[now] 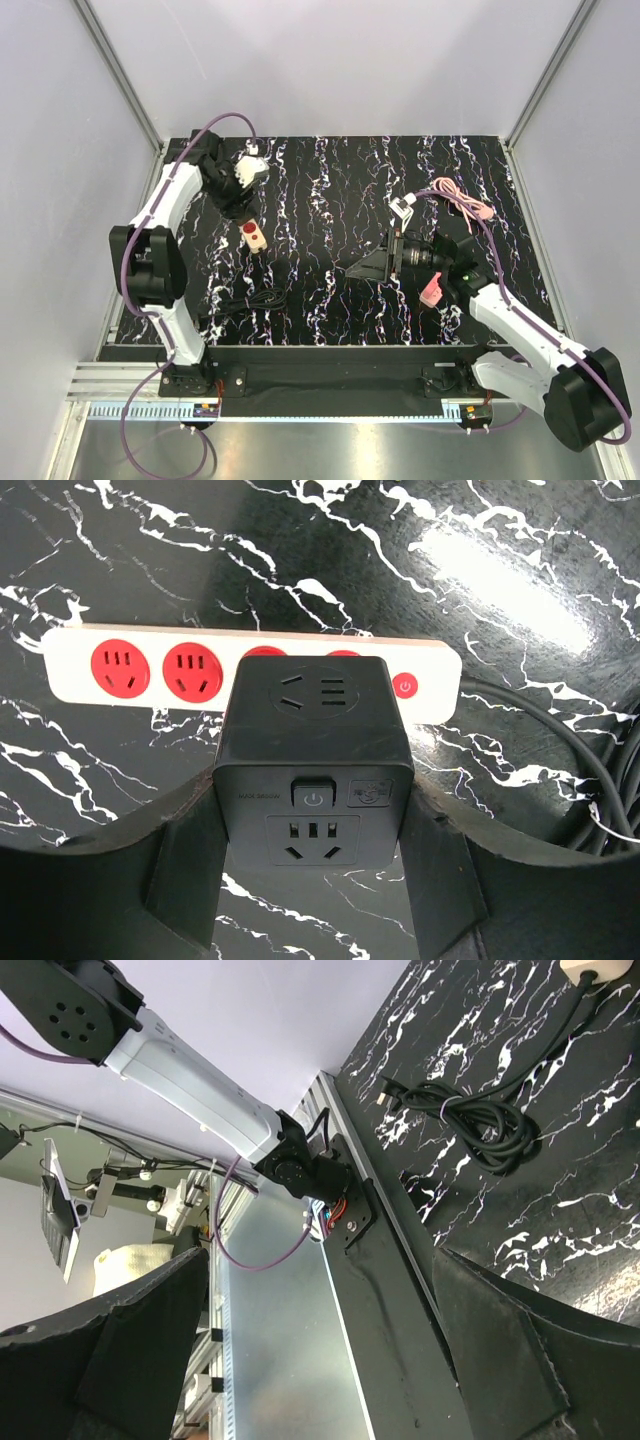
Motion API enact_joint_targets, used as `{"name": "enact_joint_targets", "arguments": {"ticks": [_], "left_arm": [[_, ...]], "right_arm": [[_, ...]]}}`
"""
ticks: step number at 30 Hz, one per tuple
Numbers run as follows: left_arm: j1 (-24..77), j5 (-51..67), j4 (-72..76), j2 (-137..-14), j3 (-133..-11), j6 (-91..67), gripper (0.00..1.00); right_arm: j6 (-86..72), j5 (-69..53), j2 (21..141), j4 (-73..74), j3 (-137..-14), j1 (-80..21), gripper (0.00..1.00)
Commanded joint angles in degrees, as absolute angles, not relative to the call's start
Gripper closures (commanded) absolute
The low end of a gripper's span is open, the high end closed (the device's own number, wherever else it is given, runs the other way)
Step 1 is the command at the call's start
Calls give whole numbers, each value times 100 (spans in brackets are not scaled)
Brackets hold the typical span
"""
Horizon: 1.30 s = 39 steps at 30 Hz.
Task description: Insert the plug
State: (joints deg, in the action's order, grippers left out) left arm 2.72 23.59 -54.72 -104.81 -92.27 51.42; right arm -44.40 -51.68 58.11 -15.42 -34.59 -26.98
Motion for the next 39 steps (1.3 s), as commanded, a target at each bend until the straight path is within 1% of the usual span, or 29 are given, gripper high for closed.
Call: {"name": "enact_joint_targets", "arguments": {"ticks": [1, 5, 10, 18, 20, 26, 28, 39], "left_arm": [[351, 2153, -5607, -10617, -9685, 5396, 100], [404, 2171, -5739, -10827, -9747, 5353, 100], [641, 1688, -5888, -11056, -9843, 5291, 100], [668, 1679, -5941, -11206, -9844, 5449, 100], [668, 1417, -5941, -11276, -9809, 5458, 100], [668, 1424, -5924, -11267, -9729, 5458, 100], [668, 1266, -5950, -11267, -9764, 5406, 100], [720, 1450, -6187, -11066, -9756, 5414, 100]], "right_arm": [[-4518, -5142, 5862, -1925, -3559, -2716, 0], [-4448, -5133, 5862, -1846, -3568, -2716, 0], [-4421, -5098, 5862, -1802, -3490, -2716, 0], [-4395, -5124, 5897, -1740, -3516, -2725, 0], [-4351, -5098, 5889, -1696, -3551, -2725, 0], [-4333, -5089, 5924, -1670, -3551, -2725, 0], [-4324, -5089, 5950, -1661, -3551, -2725, 0], [-4280, -5106, 6047, -1661, -3551, -2725, 0]]}}
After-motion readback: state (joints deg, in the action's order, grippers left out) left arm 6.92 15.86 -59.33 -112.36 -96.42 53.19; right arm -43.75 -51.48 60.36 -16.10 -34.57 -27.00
